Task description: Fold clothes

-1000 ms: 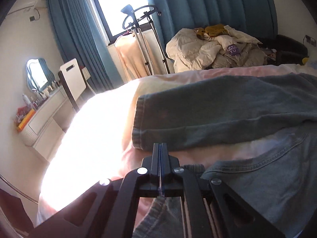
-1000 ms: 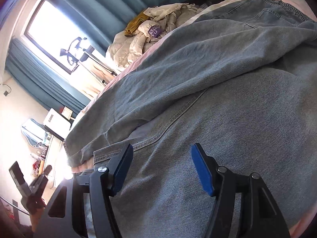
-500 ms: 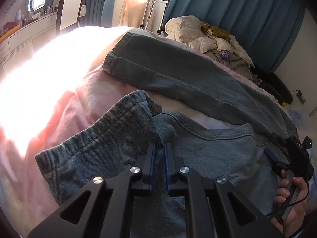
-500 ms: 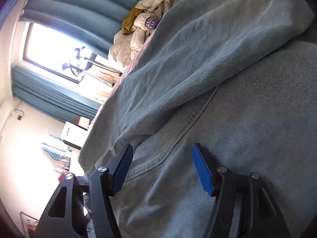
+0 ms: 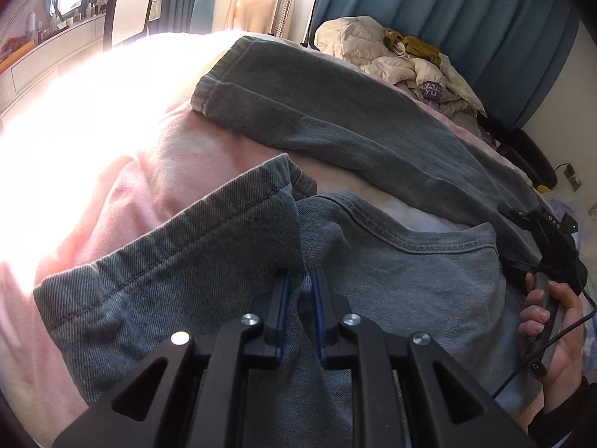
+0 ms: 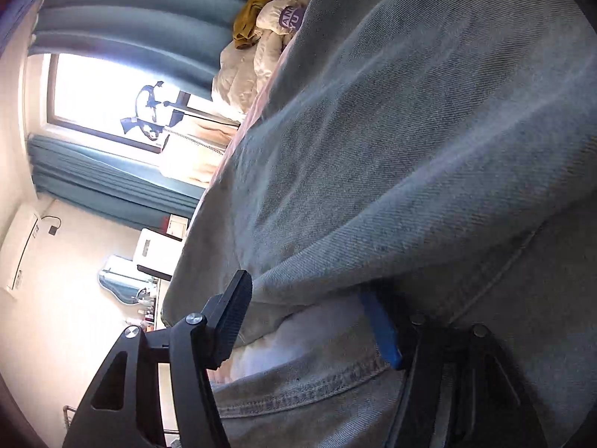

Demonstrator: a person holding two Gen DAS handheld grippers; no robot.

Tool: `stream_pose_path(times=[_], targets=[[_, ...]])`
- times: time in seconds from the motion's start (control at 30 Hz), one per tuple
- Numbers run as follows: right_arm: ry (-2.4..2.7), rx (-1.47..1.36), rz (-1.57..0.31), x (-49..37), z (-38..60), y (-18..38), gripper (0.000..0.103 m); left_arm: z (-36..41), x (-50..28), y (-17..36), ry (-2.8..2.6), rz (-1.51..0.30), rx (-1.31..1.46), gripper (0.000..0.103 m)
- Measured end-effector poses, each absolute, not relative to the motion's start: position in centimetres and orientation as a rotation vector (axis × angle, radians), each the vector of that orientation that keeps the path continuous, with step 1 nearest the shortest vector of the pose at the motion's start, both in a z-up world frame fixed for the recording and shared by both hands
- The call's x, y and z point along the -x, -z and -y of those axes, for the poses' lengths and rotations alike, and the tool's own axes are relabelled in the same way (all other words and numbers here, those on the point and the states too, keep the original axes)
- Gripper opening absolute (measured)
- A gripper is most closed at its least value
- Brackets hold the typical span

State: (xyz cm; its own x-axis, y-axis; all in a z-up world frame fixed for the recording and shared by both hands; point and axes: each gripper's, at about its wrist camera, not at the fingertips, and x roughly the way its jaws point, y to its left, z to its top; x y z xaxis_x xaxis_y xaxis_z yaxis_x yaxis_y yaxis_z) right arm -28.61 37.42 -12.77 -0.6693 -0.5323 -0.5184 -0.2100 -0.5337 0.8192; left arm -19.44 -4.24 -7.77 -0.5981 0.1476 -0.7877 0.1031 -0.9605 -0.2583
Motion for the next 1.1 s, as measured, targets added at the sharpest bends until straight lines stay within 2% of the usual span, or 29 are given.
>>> stream_pose_path(times=[0.03, 0.1, 0.13, 0.17, 0.23, 0.37, 0.43, 0.57, 0.73, 0.9, 1.1], targets=[[2.324, -1.157, 1.384, 29.0, -37.5, 12.7, 0.056, 4.4, 19.5, 7.8, -2.745, 0.456, 1.398, 0.012], [2.359, -1.169, 1.375, 29.2, -37.5, 12.8, 0.03, 4.5, 19.6, 7.7, -2.738, 0.474, 1.395, 0.013], [2.378, -1.18, 1.373, 29.1, -37.5, 12.9, 0.022, 4.7, 19.6, 7.6, -2.736, 0.485, 1.391, 0.013], [2.379, -1.179, 1.381, 28.9, -37.5, 13.1, 0.01, 4.9, 19.5, 7.5, -2.732, 0.503, 1.388, 0.013], [2.343, -1.162, 1.442, 28.1, -37.7, 13.1, 0.004, 5.3, 19.4, 7.2, -2.724, 0.542, 1.382, 0.013], [2.365, -1.082, 1.505, 24.3, -37.7, 10.8, 0.001, 7.2, 18.0, 5.7, -2.633, 0.758, 1.384, 0.012], [2.403, -1.084, 1.473, 22.8, -37.8, 9.6, 0.001, 8.1, 16.8, 4.6, -2.656, 0.805, 1.319, 0.013], [2.455, -1.165, 1.386, 20.5, -38.0, 8.1, 0.001, 9.3, 15.6, 3.4, -2.757, 0.734, 1.288, 0.013], [2.458, -1.228, 1.378, 17.9, -38.9, 7.6, 0.001, 10.8, 17.4, 4.5, -2.752, 0.655, 1.363, 0.013], [2.47, -1.298, 1.404, 14.4, -39.0, 8.1, 0.012, 11.6, 19.7, 5.1, -2.752, 0.655, 1.377, 0.013], [2.517, -1.298, 1.278, 13.8, -37.4, 7.7, 0.019, 10.1, 23.4, 5.0, -2.695, 0.566, 1.315, 0.013]])
